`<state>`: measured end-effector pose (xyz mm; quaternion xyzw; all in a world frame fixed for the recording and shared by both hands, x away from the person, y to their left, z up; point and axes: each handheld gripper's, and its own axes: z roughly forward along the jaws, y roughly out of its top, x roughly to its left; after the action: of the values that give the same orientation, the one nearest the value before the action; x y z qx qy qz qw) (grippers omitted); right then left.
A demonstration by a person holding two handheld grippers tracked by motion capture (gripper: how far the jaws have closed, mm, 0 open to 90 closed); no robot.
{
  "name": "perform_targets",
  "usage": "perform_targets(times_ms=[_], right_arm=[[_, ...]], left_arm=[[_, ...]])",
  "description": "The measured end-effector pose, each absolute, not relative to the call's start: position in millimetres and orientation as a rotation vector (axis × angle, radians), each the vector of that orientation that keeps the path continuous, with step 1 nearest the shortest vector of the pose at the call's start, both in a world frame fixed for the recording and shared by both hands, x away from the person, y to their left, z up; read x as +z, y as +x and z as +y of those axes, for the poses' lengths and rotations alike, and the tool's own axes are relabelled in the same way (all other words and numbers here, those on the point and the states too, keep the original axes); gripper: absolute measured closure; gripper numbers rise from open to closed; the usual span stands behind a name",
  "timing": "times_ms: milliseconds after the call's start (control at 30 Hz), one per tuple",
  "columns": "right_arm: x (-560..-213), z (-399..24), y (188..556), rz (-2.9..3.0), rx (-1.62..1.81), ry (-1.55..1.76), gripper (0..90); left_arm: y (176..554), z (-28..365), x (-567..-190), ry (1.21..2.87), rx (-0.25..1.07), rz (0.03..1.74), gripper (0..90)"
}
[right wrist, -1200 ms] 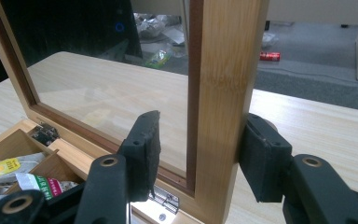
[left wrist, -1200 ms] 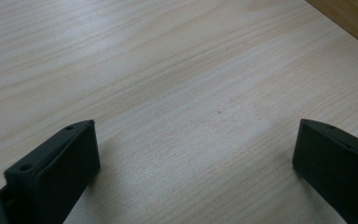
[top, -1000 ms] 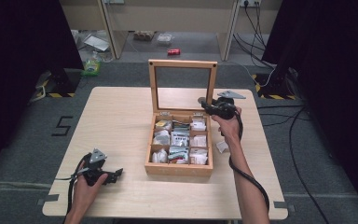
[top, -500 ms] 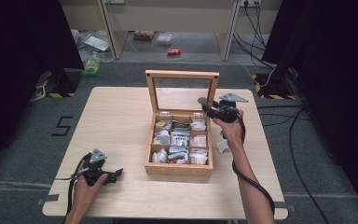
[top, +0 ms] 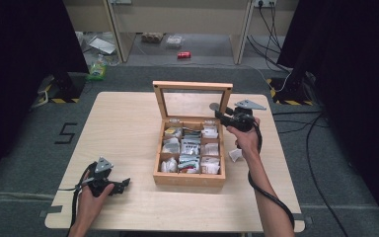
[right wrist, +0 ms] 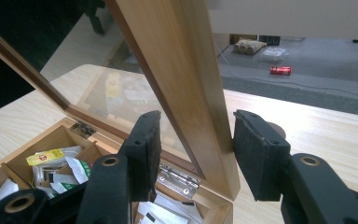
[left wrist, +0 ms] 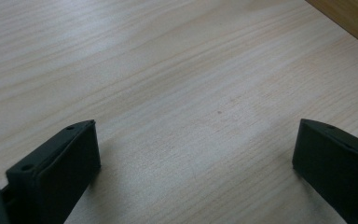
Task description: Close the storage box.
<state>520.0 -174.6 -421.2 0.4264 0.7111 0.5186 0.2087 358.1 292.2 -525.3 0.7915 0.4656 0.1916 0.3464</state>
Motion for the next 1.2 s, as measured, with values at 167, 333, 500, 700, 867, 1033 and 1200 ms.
perform_targets(times_ms=[167,333,500,700,867,1033,1200], right_arm=[[-416.8,-174.1,514.6,1.973,1.428,1.211,52.9],[-414.8,-180.2,512.2,1.949,1.451,1.233,52.8],[-414.7,-178.9,509.3,1.947,1.441,1.235,52.7],[-416.1,-179.9,504.9,1.948,1.450,1.256,50.4],[-417.2,-179.9,499.6,1.960,1.439,1.243,49.9],[-418.5,-179.9,494.7,1.965,1.442,1.246,49.6],[-420.2,-180.6,490.6,1.944,1.474,1.251,49.0]], left_arm=[[357.6,292.2,-525.2,2.056,0.496,1.207,0.0],[357.4,292.2,-525.2,2.056,0.496,1.206,0.0],[357.4,292.2,-525.2,2.056,0.495,1.206,0.0],[357.4,292.2,-525.1,2.057,0.495,1.206,0.0],[357.4,292.2,-525.2,2.056,0.495,1.206,0.0],[357.3,292.2,-525.2,2.056,0.495,1.206,0.0],[357.3,292.2,-525.2,2.056,0.495,1.206,0.0]])
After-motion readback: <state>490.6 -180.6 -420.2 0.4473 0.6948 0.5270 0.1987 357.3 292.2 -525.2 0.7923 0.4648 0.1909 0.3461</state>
